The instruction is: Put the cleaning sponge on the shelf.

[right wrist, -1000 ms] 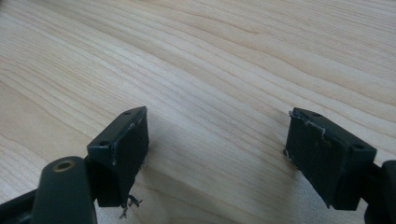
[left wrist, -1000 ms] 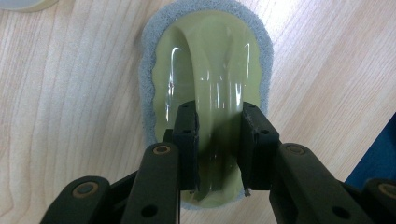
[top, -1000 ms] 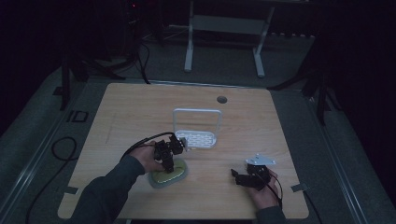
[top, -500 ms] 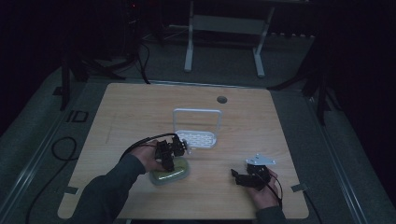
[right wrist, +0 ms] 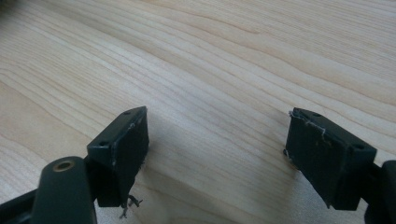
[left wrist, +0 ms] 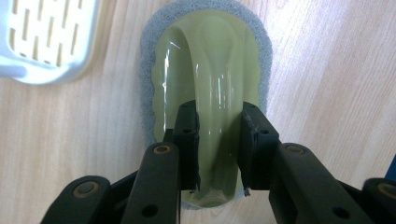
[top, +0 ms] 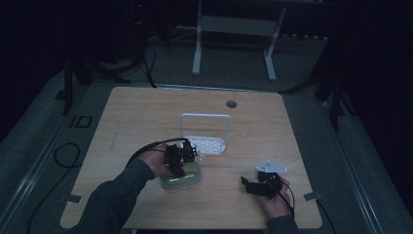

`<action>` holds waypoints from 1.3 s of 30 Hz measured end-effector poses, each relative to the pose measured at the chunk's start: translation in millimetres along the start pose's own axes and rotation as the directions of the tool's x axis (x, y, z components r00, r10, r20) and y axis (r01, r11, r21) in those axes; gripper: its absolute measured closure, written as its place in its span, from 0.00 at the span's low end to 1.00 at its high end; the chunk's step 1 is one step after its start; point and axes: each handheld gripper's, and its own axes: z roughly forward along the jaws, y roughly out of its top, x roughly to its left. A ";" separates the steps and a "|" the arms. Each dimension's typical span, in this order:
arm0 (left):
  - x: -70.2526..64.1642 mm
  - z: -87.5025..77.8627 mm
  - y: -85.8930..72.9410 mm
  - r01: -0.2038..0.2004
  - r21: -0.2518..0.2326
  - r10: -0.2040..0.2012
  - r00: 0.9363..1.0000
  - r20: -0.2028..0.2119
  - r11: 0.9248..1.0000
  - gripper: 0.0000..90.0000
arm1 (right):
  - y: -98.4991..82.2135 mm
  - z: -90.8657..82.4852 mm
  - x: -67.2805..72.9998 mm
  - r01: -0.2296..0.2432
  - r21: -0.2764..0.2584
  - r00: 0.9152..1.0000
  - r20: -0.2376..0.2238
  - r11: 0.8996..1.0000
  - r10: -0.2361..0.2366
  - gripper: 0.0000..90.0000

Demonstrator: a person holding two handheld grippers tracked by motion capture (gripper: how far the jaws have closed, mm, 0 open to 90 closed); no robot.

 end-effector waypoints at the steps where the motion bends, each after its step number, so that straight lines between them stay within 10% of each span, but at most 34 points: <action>1: 0.2 -0.5 0.2 -0.005 -0.001 0.005 1.000 -0.002 1.000 0.80 | 0.0 0.0 0.0 0.001 0.000 1.000 0.000 1.000 -0.001 0.23; 39: 3.9 -14.9 14.7 -0.164 -0.063 0.158 0.982 -0.100 0.984 0.80 | 0.2 0.2 -0.2 0.003 0.000 1.000 -0.001 1.000 -0.003 0.23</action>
